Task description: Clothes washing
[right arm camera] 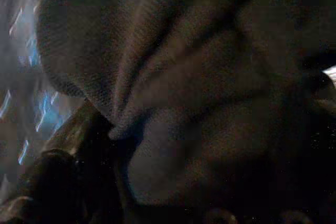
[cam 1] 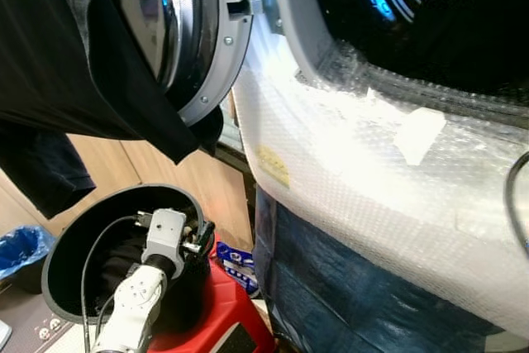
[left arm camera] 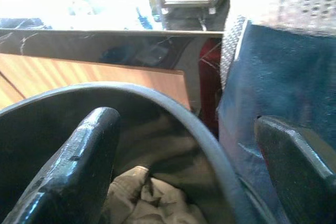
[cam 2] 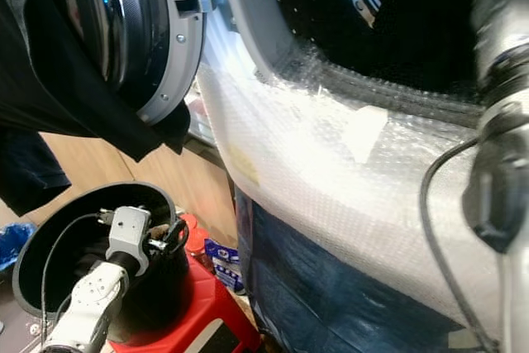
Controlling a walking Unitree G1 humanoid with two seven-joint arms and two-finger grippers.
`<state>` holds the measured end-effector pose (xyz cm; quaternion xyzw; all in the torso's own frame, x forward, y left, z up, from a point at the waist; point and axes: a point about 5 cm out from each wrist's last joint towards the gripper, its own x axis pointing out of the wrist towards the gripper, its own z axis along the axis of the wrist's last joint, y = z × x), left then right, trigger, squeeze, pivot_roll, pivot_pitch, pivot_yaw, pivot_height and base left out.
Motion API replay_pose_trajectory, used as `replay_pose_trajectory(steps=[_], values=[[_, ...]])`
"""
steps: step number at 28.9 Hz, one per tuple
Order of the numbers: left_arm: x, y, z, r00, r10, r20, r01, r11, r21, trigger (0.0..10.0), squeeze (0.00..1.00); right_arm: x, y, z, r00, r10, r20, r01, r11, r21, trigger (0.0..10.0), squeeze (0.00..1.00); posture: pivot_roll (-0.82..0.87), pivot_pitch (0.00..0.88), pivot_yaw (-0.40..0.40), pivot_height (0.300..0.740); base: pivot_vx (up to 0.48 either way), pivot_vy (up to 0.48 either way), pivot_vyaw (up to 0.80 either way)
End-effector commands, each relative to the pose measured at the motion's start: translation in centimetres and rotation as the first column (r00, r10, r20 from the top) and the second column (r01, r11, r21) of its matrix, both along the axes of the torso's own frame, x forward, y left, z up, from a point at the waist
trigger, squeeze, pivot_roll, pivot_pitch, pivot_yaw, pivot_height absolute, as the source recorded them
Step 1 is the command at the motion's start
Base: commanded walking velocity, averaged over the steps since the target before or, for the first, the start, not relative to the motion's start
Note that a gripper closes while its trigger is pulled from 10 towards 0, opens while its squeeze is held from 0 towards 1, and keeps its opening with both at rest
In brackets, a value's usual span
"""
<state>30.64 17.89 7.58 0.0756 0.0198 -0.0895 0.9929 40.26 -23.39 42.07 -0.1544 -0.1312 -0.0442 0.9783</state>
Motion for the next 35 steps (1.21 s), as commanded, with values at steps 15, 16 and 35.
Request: replay_pose_trajectory(steps=[15,16,35], values=[[-0.2,0.2,0.0,1.000,-0.020,-0.014,0.020,1.000,0.015,10.0,0.00,-2.0,-1.6,4.4,0.968,-0.099,0.232,0.041,0.969,0.243,10.0,0.00,0.02,0.045,0.118,0.740,0.000,0.000,0.00],[-0.3,0.2,-0.1,1.000,-0.021,-0.015,0.021,1.000,0.016,10.0,0.00,-2.2,-1.8,4.7,0.961,-0.102,0.258,0.029,0.961,0.273,10.0,0.00,0.02,0.045,0.118,0.740,0.000,0.000,0.00],[-0.1,-0.2,0.1,0.998,-0.053,-0.019,0.054,0.998,0.022,10.0,0.00,-4.0,-2.9,7.3,0.913,-0.150,0.380,0.025,0.949,0.314,10.0,0.00,0.01,0.053,0.138,0.740,0.000,0.000,0.00]])
